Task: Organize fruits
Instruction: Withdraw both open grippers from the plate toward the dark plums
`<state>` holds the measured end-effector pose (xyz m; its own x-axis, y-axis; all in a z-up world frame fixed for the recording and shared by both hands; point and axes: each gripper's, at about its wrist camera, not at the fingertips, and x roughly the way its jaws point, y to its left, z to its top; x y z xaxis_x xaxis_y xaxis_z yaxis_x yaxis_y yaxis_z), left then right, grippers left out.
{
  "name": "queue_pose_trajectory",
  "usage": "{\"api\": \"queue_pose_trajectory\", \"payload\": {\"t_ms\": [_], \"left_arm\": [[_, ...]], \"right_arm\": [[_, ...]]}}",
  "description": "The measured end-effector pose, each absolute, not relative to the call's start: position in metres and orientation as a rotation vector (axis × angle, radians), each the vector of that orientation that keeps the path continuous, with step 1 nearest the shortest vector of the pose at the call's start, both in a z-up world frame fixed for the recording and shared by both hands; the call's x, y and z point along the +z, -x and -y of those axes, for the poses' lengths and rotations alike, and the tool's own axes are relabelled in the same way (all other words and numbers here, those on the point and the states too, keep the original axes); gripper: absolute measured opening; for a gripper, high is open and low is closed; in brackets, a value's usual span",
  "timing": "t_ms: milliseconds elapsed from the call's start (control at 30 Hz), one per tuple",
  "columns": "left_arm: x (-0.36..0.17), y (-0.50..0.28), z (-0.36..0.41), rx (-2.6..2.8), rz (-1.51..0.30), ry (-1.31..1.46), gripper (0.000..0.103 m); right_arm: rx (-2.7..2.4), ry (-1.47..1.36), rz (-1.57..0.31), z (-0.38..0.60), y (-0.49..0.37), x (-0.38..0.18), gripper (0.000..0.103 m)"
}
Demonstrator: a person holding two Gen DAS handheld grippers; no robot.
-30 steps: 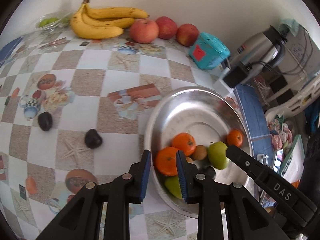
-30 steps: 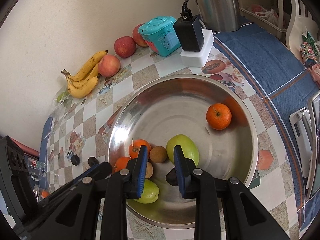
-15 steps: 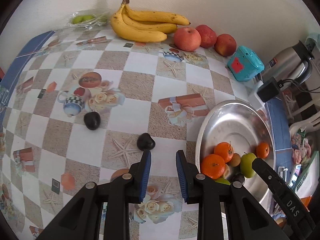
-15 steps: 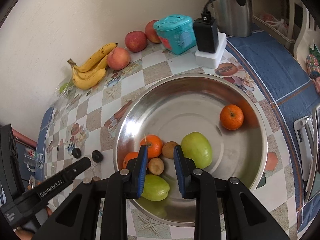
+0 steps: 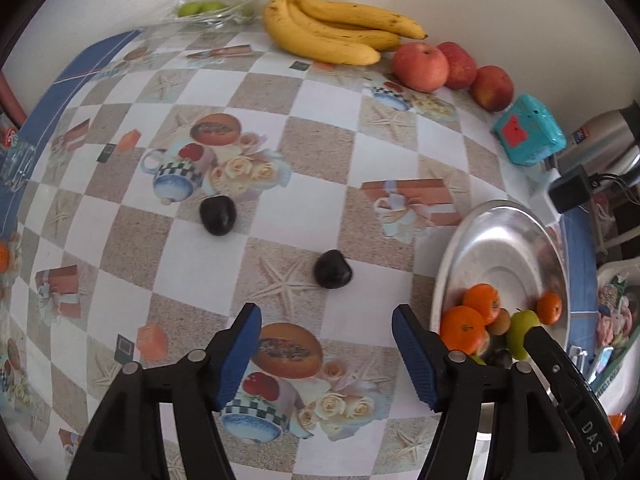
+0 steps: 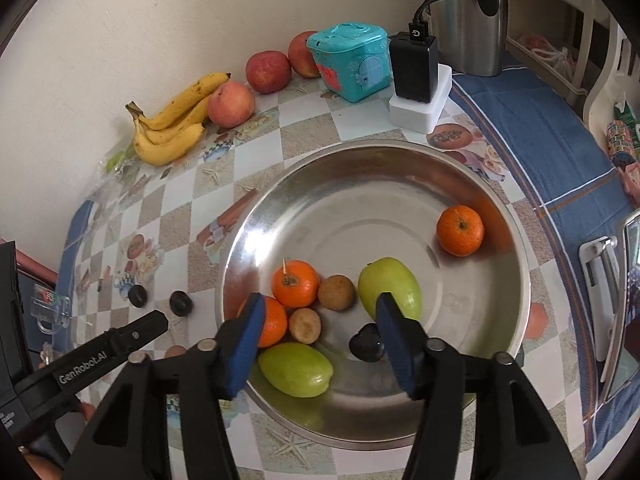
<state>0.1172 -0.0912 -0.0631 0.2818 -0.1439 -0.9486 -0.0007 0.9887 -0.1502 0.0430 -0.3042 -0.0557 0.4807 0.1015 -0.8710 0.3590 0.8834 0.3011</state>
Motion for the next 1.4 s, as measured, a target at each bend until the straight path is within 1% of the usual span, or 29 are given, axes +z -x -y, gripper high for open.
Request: {"api": "queue_pose_trajectory", "payload": {"t_ms": [33,100,367,533,600,633,667,700,733,767,800,1200,1400], "left_arm": [[-0.064,-0.117,0.090,-0.090,-1.284,0.130,0.078],[-0.065,-0.117,0.087,-0.074,-1.289,0.131,0.079],[-0.069,-0.118,0.084,-0.049,-1.302,0.119,0.083],[-0.070,-0.119,0.083,-0.040,-1.300,0.113,0.083],[-0.069,-0.119,0.083,-0.036,-1.296,0.108,0.087],[-0.069,-0.119,0.083,-0.035,-1.292,0.105,0.097],[-0.069,-0.119,0.082,-0.032,-1.285,0.101,0.103],[-0.067,-0.119,0.082,-0.029,-1.273,0.096,0.103],[-0.066,-0.119,0.082,-0.027,-1.265,0.088,0.103],[-0.066,-0.119,0.082,-0.027,-1.259,0.076,0.103],[-0.065,-0.119,0.082,-0.027,-1.255,0.070,0.103],[-0.059,-0.121,0.076,-0.030,-1.211,0.036,0.103],[-0.049,-0.125,0.061,0.000,-1.176,0.041,0.103]], "right_arm": [[-0.165,-0.479,-1.071,0.304,-0.043,-0.056,0.062],[-0.171,-0.469,-1.077,0.304,-0.044,-0.058,0.066],[-0.180,-0.445,-1.113,0.302,-0.044,-0.065,0.066],[-0.183,-0.443,-1.119,0.302,-0.044,-0.067,0.066],[-0.189,-0.440,-1.124,0.302,-0.044,-0.067,0.066],[-0.192,-0.439,-1.125,0.302,-0.044,-0.068,0.066],[-0.194,-0.440,-1.123,0.302,-0.044,-0.068,0.067],[-0.192,-0.445,-1.121,0.302,-0.044,-0.068,0.075],[-0.190,-0.450,-1.118,0.302,-0.044,-0.068,0.091],[-0.193,-0.452,-1.108,0.303,-0.044,-0.067,0.096],[-0.196,-0.448,-1.099,0.302,-0.044,-0.067,0.097],[-0.213,-0.393,-1.064,0.294,-0.048,-0.062,0.097],[-0.203,-0.371,-1.043,0.285,-0.052,-0.058,0.097]]}}
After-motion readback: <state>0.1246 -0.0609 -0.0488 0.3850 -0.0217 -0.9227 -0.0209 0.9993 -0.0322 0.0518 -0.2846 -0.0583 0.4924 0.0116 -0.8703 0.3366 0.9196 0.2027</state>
